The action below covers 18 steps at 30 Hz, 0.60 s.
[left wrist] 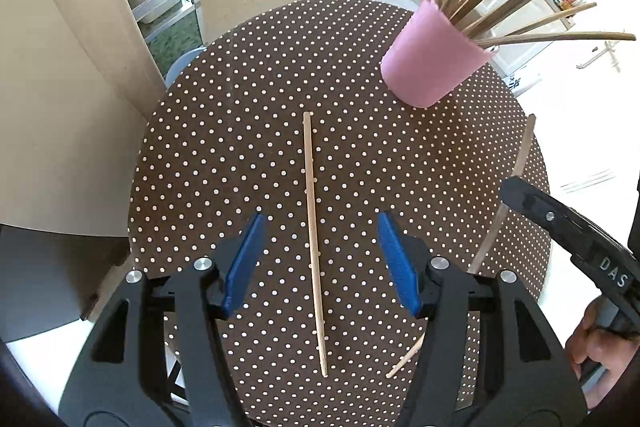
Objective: Organize utensils
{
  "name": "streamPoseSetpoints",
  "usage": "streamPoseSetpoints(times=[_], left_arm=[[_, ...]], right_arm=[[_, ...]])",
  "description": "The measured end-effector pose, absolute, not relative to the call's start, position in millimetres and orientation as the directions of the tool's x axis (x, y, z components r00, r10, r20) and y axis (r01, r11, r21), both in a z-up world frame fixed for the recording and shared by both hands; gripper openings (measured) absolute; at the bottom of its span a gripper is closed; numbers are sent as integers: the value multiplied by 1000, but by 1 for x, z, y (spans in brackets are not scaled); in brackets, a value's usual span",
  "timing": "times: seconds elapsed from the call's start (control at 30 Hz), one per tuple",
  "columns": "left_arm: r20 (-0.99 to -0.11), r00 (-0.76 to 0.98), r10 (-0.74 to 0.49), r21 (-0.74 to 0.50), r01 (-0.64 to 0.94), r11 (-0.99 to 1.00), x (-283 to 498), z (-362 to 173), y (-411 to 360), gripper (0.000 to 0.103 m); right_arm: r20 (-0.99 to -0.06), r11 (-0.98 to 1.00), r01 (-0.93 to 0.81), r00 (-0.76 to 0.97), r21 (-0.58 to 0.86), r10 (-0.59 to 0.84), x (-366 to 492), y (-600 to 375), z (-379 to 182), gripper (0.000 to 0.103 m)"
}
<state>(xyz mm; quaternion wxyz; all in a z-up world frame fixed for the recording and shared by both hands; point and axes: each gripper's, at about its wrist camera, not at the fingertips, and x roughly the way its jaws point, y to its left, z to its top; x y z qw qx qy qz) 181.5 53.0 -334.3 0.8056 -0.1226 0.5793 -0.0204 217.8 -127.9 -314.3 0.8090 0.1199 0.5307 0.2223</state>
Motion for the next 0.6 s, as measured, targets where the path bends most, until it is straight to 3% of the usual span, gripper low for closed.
streamPoseSetpoints(times=[0.1,0.2,0.4,0.6], left_arm=[[-934,312,-174,-219,-113,969,188,-341,52,57],[-943,284,-172,-211,-114,971,201,-351,51,47],[-964,220,-152,-182,-125,975,226,-375,50,37],[-983,133,-128,-147,-142,979,252,-402,42,32]], right_arm=[[-809,872,-232,328,431,488,221,-126,-318,5],[-812,870,-231,315,436,491,227,-125,-324,5],[-821,863,-232,273,450,501,244,-121,-341,5],[-825,851,-230,224,472,518,260,-117,-354,5]])
